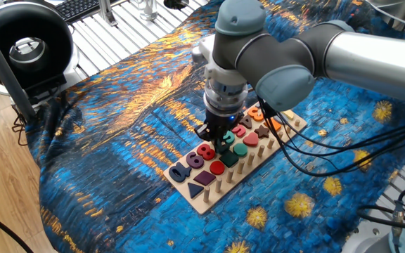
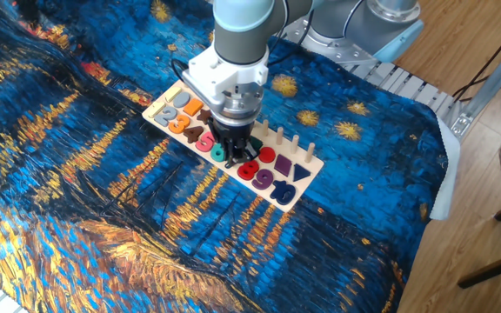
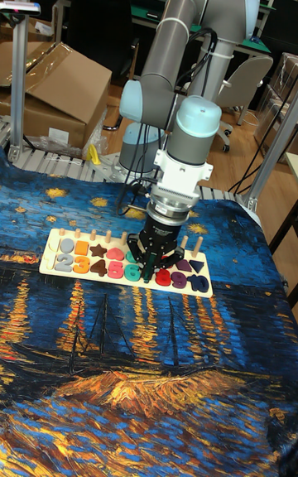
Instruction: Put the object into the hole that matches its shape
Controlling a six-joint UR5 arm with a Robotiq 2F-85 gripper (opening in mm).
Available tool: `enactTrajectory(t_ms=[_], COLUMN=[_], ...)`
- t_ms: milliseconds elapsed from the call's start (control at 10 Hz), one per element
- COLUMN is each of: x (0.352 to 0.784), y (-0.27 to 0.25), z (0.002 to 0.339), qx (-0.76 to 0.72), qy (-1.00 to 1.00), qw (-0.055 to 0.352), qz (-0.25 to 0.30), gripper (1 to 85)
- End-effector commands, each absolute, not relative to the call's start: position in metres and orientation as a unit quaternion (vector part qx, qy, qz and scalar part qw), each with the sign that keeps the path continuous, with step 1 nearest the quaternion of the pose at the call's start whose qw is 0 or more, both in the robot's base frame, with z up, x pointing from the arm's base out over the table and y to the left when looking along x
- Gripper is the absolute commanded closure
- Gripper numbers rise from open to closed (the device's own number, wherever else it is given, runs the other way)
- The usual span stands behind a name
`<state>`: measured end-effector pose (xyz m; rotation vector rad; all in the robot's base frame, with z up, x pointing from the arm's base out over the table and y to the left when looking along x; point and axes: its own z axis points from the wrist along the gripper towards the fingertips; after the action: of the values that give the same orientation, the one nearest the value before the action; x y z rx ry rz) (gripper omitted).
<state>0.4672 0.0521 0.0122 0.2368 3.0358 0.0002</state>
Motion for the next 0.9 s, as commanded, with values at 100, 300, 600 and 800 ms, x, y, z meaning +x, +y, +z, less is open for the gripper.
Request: enactTrajectory(t_ms=[100, 300, 600, 800], x=[0.4698, 0.4711, 0.4725, 0.4730], y=[0.0580, 0.0591, 0.0573, 0.0568], z=[0.0129, 0.0117, 0.0117, 0.0119], qx=[0.071, 0.059, 0.051, 0.046], qy=[0.996, 0.996, 0.996, 0.997], qw=[0.053, 0.061, 0.066, 0.067], qz=[0.013, 0.019, 0.020, 0.020], gripper=[66.0, 59.7, 54.3, 51.7])
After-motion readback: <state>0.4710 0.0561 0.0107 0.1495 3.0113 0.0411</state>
